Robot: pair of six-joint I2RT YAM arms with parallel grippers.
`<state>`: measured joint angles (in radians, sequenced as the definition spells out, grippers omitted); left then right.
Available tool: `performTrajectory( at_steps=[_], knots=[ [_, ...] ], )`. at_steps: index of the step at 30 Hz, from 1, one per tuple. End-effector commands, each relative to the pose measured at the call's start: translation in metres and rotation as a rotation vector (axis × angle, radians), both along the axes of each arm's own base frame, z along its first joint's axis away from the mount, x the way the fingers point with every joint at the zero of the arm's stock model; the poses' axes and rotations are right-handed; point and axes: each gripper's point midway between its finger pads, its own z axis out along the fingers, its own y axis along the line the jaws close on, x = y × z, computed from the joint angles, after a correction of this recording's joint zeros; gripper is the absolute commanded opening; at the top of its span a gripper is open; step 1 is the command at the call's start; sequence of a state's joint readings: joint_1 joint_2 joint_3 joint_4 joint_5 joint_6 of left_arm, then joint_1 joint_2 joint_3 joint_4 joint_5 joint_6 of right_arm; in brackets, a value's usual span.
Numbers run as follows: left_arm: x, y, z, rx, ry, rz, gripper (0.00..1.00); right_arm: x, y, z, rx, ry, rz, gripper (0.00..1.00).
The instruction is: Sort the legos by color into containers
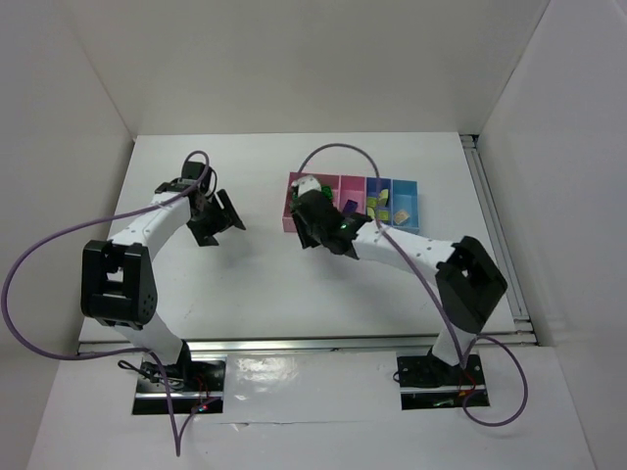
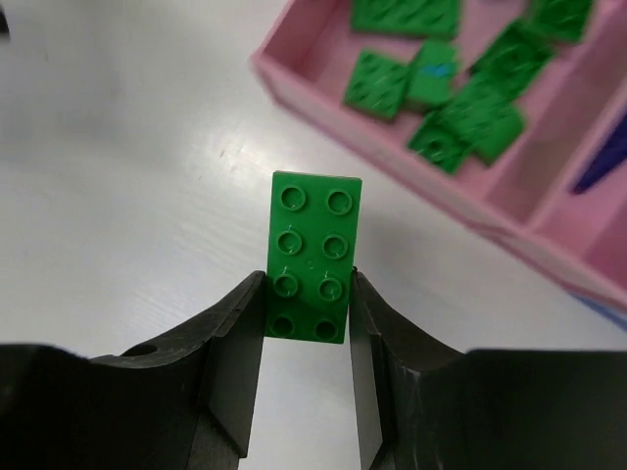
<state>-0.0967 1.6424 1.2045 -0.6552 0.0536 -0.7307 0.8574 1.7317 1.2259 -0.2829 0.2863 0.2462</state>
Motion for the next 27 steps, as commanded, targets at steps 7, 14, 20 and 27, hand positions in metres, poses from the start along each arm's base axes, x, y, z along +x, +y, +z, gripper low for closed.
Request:
performTrajectory(
  at_steps=[7, 14, 20, 27],
  knots=[
    [0.005, -0.005, 0.014, -0.023, -0.036, -0.036, 0.83, 0.098, -0.038, 0.061, 0.126, -0.119, -0.195, 0.28],
    [0.006, -0.005, 0.024, -0.025, -0.066, -0.036, 0.87, 0.146, -0.033, 0.059, 0.042, -0.113, -0.236, 0.84],
    [0.004, -0.001, 0.023, -0.001, -0.069, -0.037, 0.87, 0.150, -0.119, 0.101, 0.047, -0.169, -0.572, 1.00],
    [0.009, 0.007, 0.052, 0.033, -0.184, -0.013, 0.87, 0.093, -0.282, 0.102, 0.016, -0.092, -1.099, 1.00]
  ],
)
